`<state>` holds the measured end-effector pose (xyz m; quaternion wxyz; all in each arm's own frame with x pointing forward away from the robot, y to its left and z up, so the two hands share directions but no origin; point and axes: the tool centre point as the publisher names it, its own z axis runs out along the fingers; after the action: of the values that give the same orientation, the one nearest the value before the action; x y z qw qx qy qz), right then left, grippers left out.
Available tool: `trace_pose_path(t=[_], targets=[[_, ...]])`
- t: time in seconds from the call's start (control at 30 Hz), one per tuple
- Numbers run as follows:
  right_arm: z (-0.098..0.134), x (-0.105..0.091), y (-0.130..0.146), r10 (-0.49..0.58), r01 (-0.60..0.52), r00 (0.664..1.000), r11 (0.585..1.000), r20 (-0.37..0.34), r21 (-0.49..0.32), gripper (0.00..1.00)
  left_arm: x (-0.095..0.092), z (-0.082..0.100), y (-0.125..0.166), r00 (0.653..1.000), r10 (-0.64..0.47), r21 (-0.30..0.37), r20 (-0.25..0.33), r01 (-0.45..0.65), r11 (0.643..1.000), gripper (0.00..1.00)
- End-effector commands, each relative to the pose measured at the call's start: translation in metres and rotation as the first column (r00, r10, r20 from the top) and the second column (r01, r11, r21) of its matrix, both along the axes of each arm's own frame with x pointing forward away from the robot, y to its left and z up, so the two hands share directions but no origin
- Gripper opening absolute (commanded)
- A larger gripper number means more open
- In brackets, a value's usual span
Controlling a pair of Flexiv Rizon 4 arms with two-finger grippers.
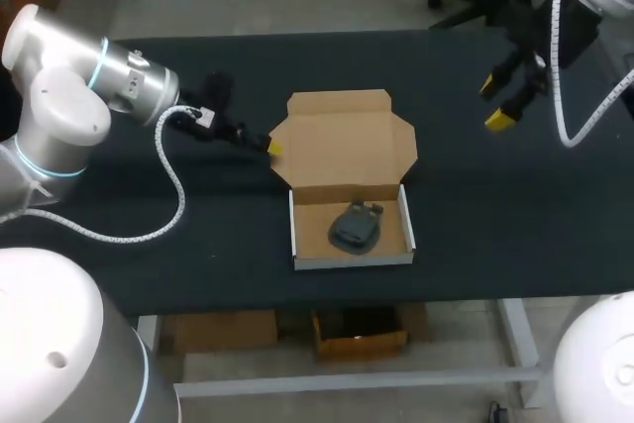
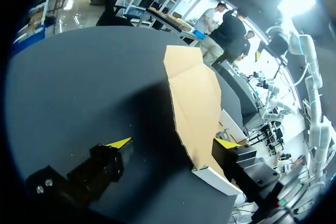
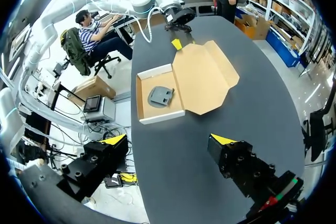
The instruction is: Assemble the packaging by folding the flat box into shape, placing the metal phone stand inside, and closing the box properly
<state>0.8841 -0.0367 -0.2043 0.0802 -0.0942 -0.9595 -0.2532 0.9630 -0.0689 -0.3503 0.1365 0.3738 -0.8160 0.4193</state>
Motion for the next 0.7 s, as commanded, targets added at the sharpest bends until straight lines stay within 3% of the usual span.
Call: trace_pose_path(t=[0.03, 0.07, 0.13, 0.23, 0.37, 0.57, 0.67, 0.7], targets=[[0.0, 0.007, 0.002, 0.006, -0.006, 1.0, 1.0, -0.014, -0.005, 1.0, 0.003, -0.002, -0.007, 1.0, -0.015, -0.031, 0.007, 0.015, 0.999, 1.0], [0.0, 0.007, 0.002, 0.006, -0.006, 1.0, 1.0, -0.014, -0.005, 1.0, 0.003, -0.002, -0.009, 1.0, -0.021, -0.039, 0.01, 0.021, 0.999, 1.0], [-0.001, 0.009, 0.003, 0.005, -0.005, 1.0, 1.0, -0.018, -0.009, 1.0, 0.002, -0.001, -0.012, 1.0, -0.027, -0.055, 0.012, 0.027, 0.998, 0.88], [-0.003, 0.012, 0.004, 0.004, -0.005, 1.0, 1.0, -0.023, -0.015, 1.0, 0.0, 0.0, -0.018, 0.999, -0.054, -0.094, 0.007, 0.054, 0.994, 0.86], [-0.004, 0.014, 0.004, 0.005, -0.006, 1.0, 1.0, -0.027, -0.016, 1.0, -0.002, 0.0, -0.024, 0.997, -0.073, -0.115, 0.002, 0.073, 0.991, 0.71], [-0.005, 0.017, 0.006, 0.007, -0.008, 1.0, 1.0, -0.03, -0.016, 1.0, -0.006, 0.0, -0.033, 0.994, -0.109, -0.151, 0.01, 0.109, 0.982, 0.65], [-0.006, 0.017, 0.006, 0.008, -0.008, 0.999, 1.0, -0.031, -0.016, 1.0, -0.007, 0.001, -0.037, 0.992, -0.127, -0.169, 0.021, 0.129, 0.977, 0.5], [-0.006, 0.018, 0.006, 0.008, -0.008, 0.999, 1.0, -0.032, -0.015, 1.0, -0.007, 0.001, -0.038, 0.99, -0.139, -0.181, 0.025, 0.141, 0.973, 0.5]])
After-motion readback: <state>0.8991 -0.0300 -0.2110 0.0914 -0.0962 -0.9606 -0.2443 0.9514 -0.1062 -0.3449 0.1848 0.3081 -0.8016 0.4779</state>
